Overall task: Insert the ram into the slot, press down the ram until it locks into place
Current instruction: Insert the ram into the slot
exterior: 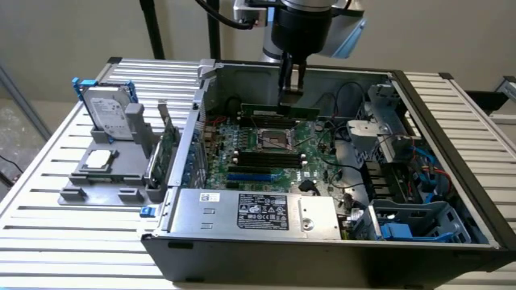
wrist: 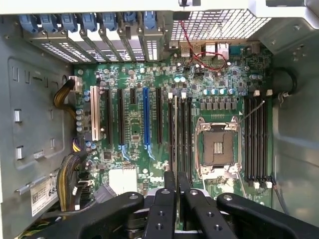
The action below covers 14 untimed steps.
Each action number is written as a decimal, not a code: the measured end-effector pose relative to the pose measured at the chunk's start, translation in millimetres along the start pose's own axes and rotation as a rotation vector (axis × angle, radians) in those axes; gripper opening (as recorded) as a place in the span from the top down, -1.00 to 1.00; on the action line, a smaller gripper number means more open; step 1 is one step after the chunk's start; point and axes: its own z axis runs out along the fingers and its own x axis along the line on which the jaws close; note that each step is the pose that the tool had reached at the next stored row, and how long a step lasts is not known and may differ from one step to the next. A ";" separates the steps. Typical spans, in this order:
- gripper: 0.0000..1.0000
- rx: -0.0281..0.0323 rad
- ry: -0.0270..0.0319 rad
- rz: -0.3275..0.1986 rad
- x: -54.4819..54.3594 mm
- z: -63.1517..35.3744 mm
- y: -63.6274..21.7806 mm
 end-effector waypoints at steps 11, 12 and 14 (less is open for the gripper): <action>0.73 -0.0002 0.0005 -0.014 0.0 20.1 -0.4; 0.73 -0.0002 0.0006 -0.016 0.0 21.9 -0.5; 0.73 -0.0002 0.0005 -0.018 -0.1 25.5 -0.6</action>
